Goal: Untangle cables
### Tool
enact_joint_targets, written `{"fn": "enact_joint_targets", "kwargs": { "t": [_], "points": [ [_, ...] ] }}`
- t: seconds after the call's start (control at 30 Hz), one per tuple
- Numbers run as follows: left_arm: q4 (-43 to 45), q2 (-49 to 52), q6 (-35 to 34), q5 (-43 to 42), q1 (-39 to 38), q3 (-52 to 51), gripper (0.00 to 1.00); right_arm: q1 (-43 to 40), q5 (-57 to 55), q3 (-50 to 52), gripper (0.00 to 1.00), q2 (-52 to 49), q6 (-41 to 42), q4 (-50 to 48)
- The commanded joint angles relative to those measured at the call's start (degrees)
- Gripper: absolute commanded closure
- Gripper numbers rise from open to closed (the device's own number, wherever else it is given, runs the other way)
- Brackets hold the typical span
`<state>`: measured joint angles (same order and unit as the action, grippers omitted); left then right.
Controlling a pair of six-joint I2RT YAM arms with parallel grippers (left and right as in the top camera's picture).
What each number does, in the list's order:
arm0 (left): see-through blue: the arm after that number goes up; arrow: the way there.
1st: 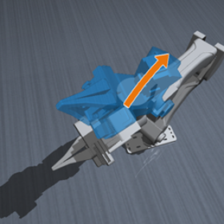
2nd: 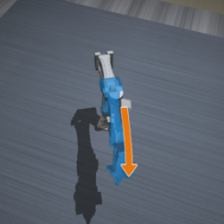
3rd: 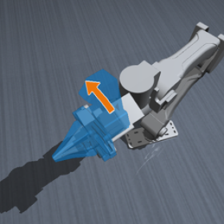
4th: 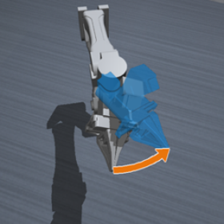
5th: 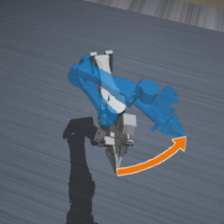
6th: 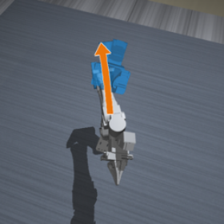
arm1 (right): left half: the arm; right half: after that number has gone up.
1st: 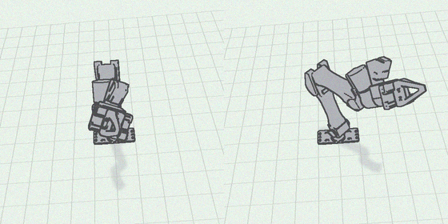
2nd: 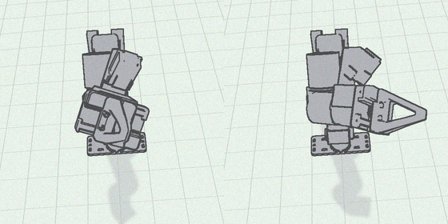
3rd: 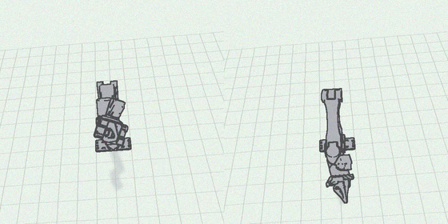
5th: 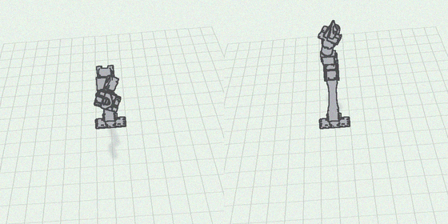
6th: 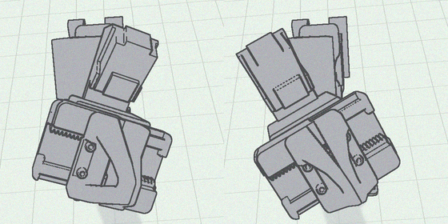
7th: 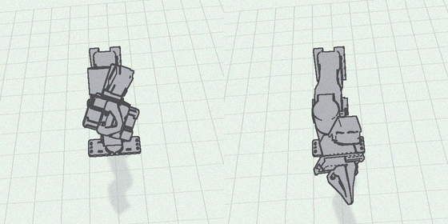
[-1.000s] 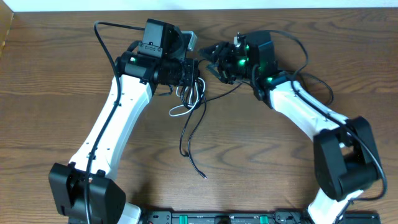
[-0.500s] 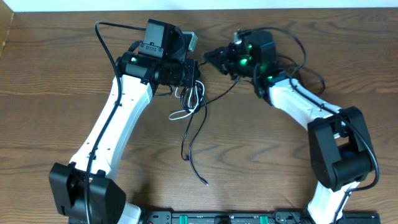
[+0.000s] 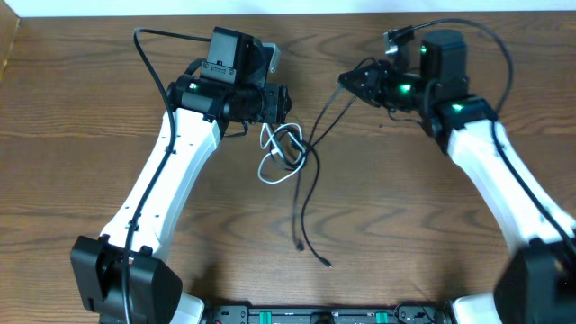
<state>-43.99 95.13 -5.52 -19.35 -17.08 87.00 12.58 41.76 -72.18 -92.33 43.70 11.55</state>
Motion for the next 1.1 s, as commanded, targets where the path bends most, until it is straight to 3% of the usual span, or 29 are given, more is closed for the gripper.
{"fn": "enact_joint_targets", "kwargs": {
  "t": [0.0,0.4,0.5,0.73,1.07],
  "points": [
    [-0.09,-0.83,0.59,1.05,-0.04,0.2,0.44,-0.7,-7.15,-4.28,0.99,6.84,-9.99,4.33],
    [-0.09,-0.46,0.48,-4.74,-0.04,-2.23,0.35,-1.51,-10.14,-11.02,0.99,12.22,-13.81,15.61],
    [-0.07,0.35,-5.01,-5.51,-0.04,-2.36,0.24,-1.51,-10.21,-11.02,0.99,11.52,-13.84,16.85],
    [-0.13,5.05,-20.44,-8.48,-0.55,-2.4,0.19,-1.44,-11.52,-11.02,0.99,10.45,-13.79,18.12],
    [-2.91,13.7,-22.47,-10.71,-3.02,-2.4,0.19,-1.44,-14.6,-11.02,0.99,10.16,-14.05,20.46]
  ]
}}
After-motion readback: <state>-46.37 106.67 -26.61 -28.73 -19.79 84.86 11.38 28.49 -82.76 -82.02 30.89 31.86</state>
